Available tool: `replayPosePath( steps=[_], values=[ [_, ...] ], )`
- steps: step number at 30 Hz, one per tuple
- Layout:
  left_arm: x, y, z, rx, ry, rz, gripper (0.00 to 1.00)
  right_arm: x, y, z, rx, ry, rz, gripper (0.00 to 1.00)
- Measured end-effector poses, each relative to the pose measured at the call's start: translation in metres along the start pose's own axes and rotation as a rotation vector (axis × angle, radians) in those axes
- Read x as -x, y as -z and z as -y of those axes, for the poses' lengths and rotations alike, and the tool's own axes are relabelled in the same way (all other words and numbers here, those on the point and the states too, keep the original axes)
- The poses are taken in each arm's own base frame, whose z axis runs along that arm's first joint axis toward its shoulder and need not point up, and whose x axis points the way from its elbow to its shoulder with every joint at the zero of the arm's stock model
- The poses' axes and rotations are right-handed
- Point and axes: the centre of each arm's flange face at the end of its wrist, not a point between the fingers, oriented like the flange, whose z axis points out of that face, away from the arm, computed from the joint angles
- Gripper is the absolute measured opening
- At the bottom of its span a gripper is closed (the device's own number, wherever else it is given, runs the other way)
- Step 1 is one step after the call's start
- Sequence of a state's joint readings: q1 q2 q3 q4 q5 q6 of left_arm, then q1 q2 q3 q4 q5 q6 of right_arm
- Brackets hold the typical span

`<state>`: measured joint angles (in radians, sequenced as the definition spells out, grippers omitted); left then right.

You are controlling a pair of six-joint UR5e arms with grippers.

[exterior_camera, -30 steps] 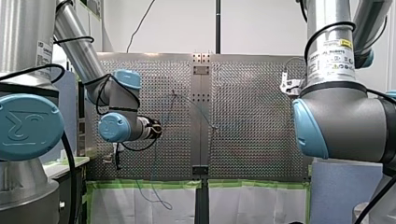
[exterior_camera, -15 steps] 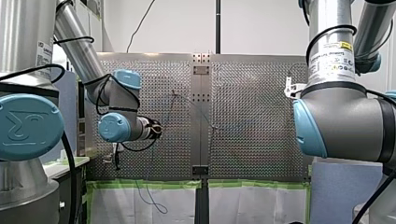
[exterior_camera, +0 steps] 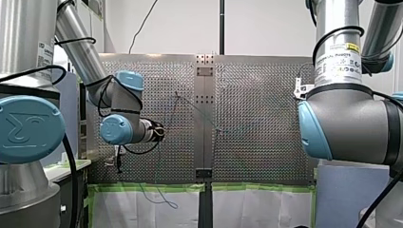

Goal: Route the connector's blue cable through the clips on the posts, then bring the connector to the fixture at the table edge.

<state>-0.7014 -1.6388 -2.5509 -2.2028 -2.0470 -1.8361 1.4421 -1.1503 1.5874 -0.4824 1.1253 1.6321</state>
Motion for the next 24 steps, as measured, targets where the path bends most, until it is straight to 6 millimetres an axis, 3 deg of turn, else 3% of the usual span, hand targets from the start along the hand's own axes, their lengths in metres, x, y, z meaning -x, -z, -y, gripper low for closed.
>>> replayPosePath(
  steps=[24],
  values=[
    [0.001, -0.001, -0.003, 0.029, -0.016, 0.006, 1.0, 0.011, -0.014, 0.005, -0.052, 0.003, 0.006, 0.0]
  ],
)
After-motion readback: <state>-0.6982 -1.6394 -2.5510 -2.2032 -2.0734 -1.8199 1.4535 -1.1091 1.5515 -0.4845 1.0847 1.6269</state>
